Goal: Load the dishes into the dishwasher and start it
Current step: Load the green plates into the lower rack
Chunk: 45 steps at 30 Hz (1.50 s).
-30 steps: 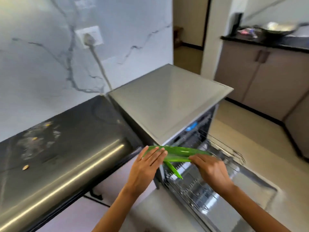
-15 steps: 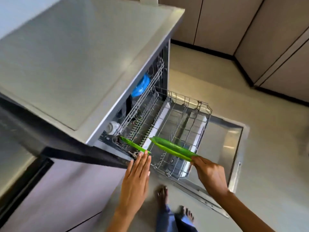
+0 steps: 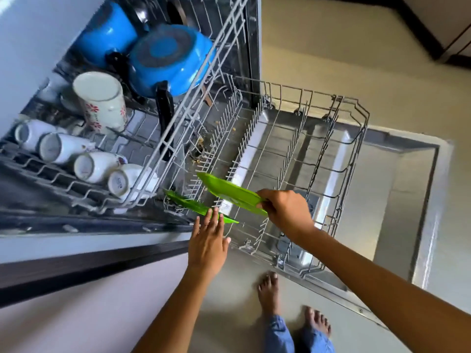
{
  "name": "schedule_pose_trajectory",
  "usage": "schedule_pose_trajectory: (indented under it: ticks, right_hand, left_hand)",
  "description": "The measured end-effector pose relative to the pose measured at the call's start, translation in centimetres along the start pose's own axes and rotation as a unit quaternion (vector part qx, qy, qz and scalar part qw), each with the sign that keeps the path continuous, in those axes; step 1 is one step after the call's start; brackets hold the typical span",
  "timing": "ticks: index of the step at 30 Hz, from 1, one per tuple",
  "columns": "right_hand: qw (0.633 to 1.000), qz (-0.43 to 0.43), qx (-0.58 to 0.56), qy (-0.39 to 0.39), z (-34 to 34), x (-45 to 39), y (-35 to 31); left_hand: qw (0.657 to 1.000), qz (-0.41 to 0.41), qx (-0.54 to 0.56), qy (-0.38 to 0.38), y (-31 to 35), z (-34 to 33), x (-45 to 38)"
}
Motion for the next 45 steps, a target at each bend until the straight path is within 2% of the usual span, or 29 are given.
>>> schedule_pose_trajectory:
  ticks: [5,9,17,36,39,42,45]
  right_hand:
    - [0.997,-0.011,-0.053,-0.051,-2.8,-4.8,-1.7]
    - [0.996,-0.006,-0.055,-0.065,-3.8,-7.8,-3.6]
    - [0.994,0.0,-0.049,-0.102,-6.2,-11.6,-5.6]
    - [0.99,-0.021,0.032,-0.139,-11.3,-10.9,-6.0]
    - [0.99,-0.022,0.004,-0.14,-11.8,-11.4,-5.7]
    - [0.982,-0.025,-0.061,-0.175,-12.6,-11.6,-4.9]
    - [0.979,-0.041,-0.037,-0.197,-12.8,-11.0,-3.9]
  left_hand:
    - [0.998,-0.004,-0.043,-0.053,-0.7,-1.1,-1.6]
    - [0.997,-0.053,-0.051,0.02,-1.0,-1.0,-2.1]
    - [0.998,-0.059,-0.03,0.023,-1.2,-1.4,-2.1]
    - [0.994,-0.045,-0.031,0.096,-1.4,-1.7,-1.5]
    - [0.993,-0.047,-0.026,0.102,-1.4,-1.6,-1.4]
    - [0.993,-0.055,-0.021,0.104,-1.4,-1.5,-1.3]
    - [0.994,-0.052,-0.025,0.091,-1.6,-1.6,-1.3]
Point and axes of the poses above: each hand's wrist, its own x-axis away from the middle knuckle, its own z-axis out of the back of the hand, y = z × x, the point moved 10 cm from there along -x, towards the middle knuckle, and after that the axes turned 11 degrees about -y, right-handed, at the moved point
